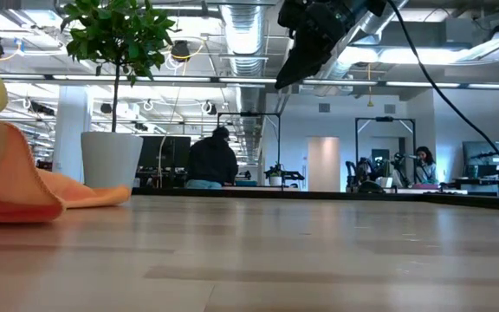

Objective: Fold microfiber towels
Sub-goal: Put the folded yellow microfiber towel into the yellow bin, then fold the orange microfiber towel

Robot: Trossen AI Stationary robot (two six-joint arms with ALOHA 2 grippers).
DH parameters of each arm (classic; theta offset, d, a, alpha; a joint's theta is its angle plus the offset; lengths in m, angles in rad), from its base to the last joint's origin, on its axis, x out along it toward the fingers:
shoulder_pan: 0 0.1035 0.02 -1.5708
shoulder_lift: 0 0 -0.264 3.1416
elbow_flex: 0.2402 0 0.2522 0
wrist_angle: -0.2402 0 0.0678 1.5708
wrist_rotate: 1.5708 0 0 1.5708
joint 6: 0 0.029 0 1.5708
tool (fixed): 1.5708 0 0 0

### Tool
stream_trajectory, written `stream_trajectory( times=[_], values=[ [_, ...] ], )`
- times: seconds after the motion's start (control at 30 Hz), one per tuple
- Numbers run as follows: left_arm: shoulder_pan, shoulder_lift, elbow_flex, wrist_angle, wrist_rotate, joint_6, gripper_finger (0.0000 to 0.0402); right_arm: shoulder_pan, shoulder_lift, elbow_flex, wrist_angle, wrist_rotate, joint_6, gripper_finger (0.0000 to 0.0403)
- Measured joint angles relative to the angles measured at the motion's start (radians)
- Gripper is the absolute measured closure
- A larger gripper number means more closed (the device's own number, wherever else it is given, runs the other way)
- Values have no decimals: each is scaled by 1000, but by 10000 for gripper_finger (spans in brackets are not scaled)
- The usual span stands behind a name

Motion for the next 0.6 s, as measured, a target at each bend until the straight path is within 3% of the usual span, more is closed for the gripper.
stream_trajectory(
  times=[0.2,0.3,0.47,0.6],
  values=[
    [5,0,0,21,178,-24,272,0,0,0,0,0,0,178],
    [5,-10,0,50,202,3,265,0,0,0,0,0,0,178],
    [14,-109,0,-30,127,-44,265,0,0,0,0,0,0,178],
    [41,-252,0,-164,-50,-94,265,0,0,0,0,-2,0,178]
  ],
)
